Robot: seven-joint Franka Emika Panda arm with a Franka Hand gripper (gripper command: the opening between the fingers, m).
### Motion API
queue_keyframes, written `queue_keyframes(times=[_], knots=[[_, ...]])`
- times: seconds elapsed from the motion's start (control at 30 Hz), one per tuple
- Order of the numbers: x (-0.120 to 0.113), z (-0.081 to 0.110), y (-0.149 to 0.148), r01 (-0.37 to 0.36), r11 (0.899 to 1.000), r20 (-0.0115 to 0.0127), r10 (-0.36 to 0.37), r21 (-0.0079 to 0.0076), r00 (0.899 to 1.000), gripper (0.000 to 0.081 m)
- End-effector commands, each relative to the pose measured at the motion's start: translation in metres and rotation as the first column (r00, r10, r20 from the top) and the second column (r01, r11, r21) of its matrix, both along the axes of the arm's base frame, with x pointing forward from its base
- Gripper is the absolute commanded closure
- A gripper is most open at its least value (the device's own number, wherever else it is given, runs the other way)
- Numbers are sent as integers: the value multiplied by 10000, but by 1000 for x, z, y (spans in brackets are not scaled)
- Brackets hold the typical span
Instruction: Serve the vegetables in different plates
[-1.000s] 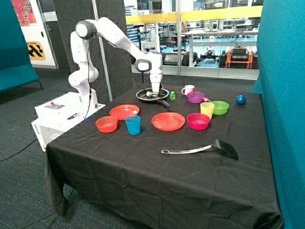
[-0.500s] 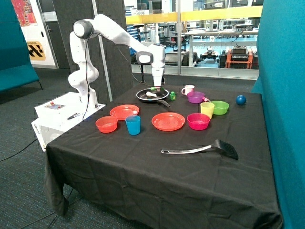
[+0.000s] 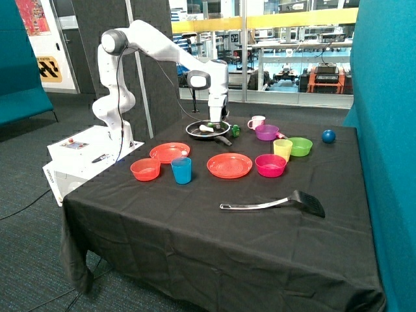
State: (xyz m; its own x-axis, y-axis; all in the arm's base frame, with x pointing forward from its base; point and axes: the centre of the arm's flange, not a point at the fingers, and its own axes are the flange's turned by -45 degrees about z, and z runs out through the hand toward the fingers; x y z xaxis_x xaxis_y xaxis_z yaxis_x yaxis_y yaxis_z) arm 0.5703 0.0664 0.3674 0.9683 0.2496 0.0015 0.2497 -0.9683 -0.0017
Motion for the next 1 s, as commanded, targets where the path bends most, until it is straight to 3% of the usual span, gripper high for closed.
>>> queue_keyframes(times=[0.0,0.27,0.63,0.97], knots=[[20,-10,-43,769,9970,-10,-769,-21,9970,808],[32,-18,-71,1385,9904,-10,-1385,-21,9904,808],[58,-7,-108,1854,9827,-10,-1854,-21,9827,808],[67,-9,-146,2343,9722,-10,-2343,-21,9722,808]])
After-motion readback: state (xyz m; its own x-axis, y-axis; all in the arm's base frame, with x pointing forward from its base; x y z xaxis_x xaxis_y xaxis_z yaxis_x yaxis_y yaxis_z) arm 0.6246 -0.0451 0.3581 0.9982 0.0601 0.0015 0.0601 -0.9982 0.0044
